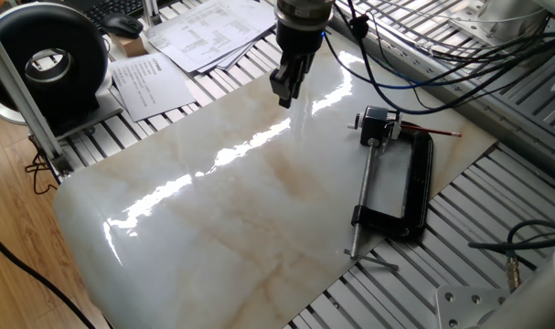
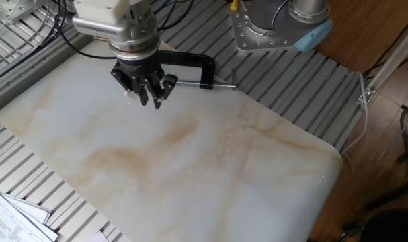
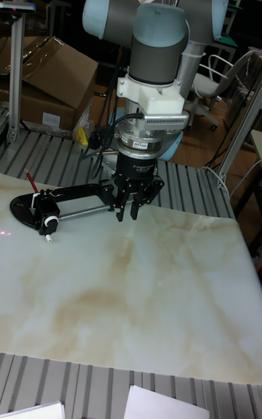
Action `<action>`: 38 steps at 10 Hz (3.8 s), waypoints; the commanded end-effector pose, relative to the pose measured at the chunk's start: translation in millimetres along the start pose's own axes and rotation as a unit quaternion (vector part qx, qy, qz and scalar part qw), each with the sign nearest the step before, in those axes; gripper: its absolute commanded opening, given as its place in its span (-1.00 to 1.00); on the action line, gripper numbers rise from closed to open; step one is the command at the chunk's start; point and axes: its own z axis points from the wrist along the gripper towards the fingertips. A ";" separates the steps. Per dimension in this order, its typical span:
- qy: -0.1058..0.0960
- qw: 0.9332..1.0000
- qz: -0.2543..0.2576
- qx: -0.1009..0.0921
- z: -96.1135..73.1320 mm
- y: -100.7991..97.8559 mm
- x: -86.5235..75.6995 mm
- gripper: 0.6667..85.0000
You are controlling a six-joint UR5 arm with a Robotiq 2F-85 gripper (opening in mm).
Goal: Sharpen the pencil with a pencil sharpener
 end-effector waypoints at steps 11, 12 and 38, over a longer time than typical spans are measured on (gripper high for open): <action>0.014 0.999 -0.028 0.010 -0.7 0.2 3.2 -0.02; 0.020 0.999 -0.037 0.020 4.8 -7.1 2.1 -0.02; 0.051 0.995 -0.071 0.055 74.7 -90.2 25.9 0.09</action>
